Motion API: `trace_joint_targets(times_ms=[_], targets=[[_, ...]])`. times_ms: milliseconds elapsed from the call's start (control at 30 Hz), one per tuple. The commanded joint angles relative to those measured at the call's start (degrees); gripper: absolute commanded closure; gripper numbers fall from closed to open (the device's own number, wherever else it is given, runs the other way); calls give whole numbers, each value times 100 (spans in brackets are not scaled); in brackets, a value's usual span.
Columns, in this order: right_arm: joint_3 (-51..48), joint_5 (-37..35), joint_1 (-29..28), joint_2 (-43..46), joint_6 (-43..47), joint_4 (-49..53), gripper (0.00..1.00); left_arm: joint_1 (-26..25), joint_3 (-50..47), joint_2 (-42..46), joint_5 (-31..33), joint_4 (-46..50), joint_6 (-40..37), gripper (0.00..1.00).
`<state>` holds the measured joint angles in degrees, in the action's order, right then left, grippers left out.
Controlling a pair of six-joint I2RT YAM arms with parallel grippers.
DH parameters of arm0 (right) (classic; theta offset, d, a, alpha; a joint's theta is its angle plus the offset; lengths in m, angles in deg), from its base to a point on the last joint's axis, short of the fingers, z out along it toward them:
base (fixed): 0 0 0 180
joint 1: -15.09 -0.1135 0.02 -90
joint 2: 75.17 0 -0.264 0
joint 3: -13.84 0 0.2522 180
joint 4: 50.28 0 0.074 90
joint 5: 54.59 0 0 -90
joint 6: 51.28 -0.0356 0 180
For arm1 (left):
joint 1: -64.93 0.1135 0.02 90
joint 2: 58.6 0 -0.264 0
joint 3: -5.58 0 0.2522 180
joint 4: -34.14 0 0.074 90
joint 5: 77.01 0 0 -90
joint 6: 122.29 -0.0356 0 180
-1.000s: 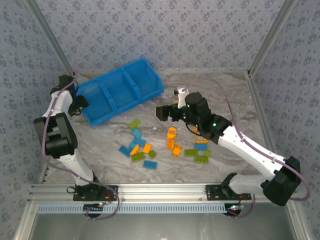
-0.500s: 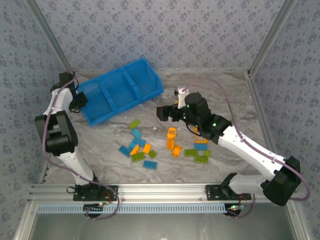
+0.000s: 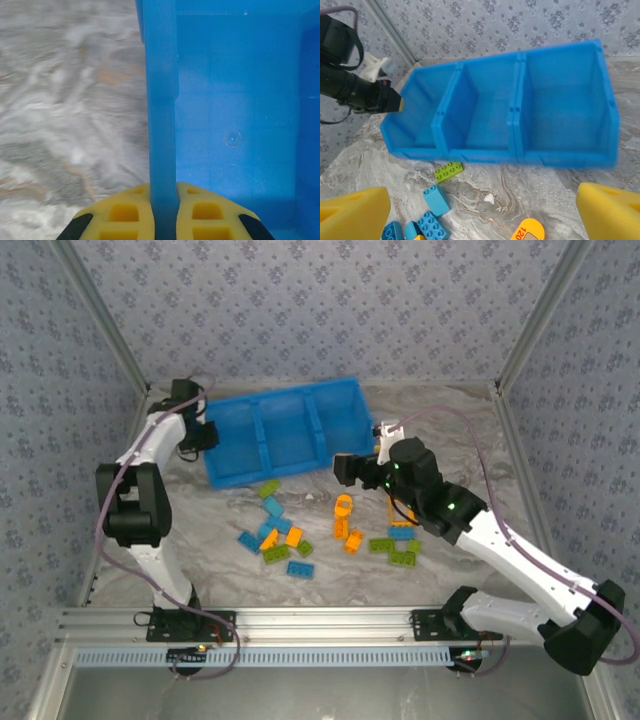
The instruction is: Sort the legos into containers by color
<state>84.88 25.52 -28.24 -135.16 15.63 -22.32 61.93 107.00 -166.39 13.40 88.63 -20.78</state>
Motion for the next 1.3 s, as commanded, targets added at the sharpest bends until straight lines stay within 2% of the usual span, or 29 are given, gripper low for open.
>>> trace_joint_targets(times_ms=[0,233,433,567,700,933,1133,1167,1267], targets=[[-76,-301,0,203,-102,337,2,-348,491,-321,-278,-124,-395,100],[-255,-466,0,475,-226,626,2,-843,735,-667,-288,-150,-90,100],[-338,-528,26,498,-241,666,2,-877,270,-381,-70,-625,640,100],[-323,-622,105,444,-285,835,2,-877,578,-620,-137,-533,758,100],[-216,-877,440,394,-588,1545,2,-912,899,-856,-243,-476,654,100],[-401,-725,1209,381,-899,2372,4,-906,1007,-893,-278,-380,81,100],[-527,-774,1684,160,-1093,2827,6,-868,945,-963,-397,-304,-27,100],[-548,-726,1734,109,-1068,2819,6,-868,913,-963,-395,-302,-22,99],[-635,-550,1870,-116,-993,2778,10,-868,714,-870,-347,-374,-38,85]])
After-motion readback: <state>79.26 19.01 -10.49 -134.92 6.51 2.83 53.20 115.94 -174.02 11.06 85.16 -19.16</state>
